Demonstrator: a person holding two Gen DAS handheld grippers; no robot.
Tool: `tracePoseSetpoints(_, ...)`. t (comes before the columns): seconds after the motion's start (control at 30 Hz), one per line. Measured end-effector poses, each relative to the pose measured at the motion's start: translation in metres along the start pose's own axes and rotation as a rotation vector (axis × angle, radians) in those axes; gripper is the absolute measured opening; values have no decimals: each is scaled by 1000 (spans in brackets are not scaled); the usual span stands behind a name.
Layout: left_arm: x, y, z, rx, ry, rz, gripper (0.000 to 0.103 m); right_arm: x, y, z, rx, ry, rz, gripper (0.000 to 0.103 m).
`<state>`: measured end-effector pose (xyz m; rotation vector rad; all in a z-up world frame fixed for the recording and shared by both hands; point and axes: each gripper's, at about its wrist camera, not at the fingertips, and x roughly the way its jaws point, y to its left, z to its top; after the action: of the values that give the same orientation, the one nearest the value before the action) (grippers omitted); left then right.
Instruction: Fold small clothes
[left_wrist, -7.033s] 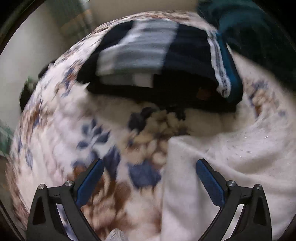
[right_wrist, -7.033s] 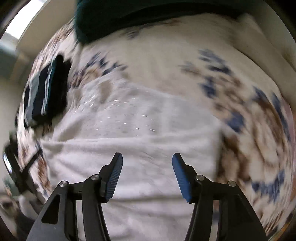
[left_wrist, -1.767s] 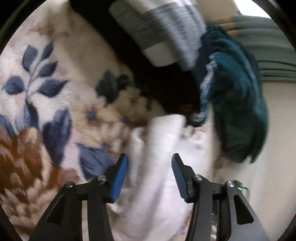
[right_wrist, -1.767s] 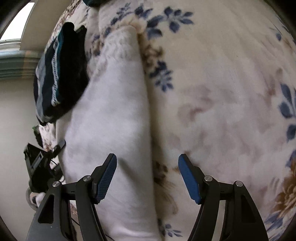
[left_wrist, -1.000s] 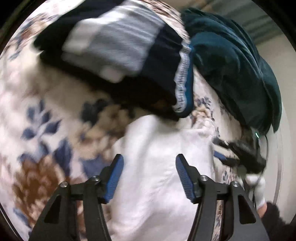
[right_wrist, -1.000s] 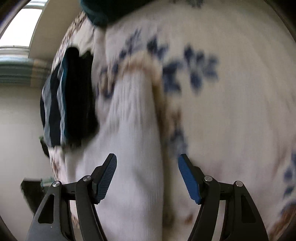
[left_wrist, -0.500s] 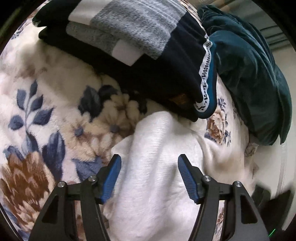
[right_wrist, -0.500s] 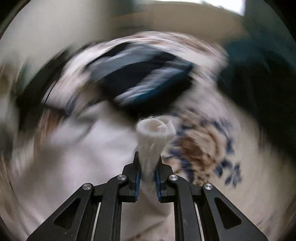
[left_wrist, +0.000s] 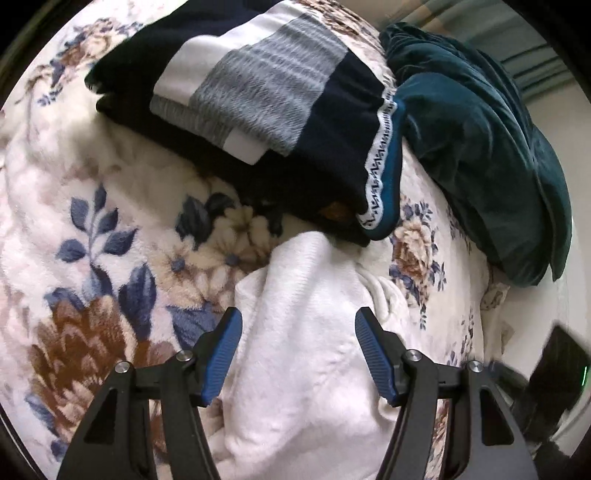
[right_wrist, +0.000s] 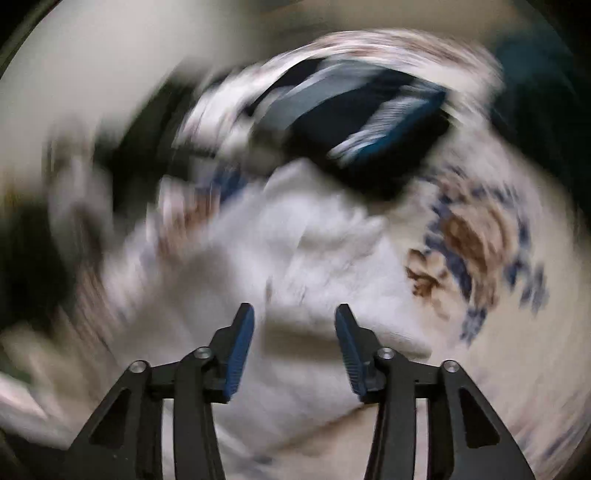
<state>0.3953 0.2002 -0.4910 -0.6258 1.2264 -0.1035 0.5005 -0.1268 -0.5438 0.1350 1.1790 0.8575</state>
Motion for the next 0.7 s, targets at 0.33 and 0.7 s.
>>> tracePoseSetpoints(0.33, 53, 14, -28, 70, 118, 109, 62, 97, -3, -7, 235, 217, -330, 50)
tracePoseSetpoints(0.7, -89, 45, -121, 110, 107, -37, 61, -6, 83, -158, 678, 88, -293, 75)
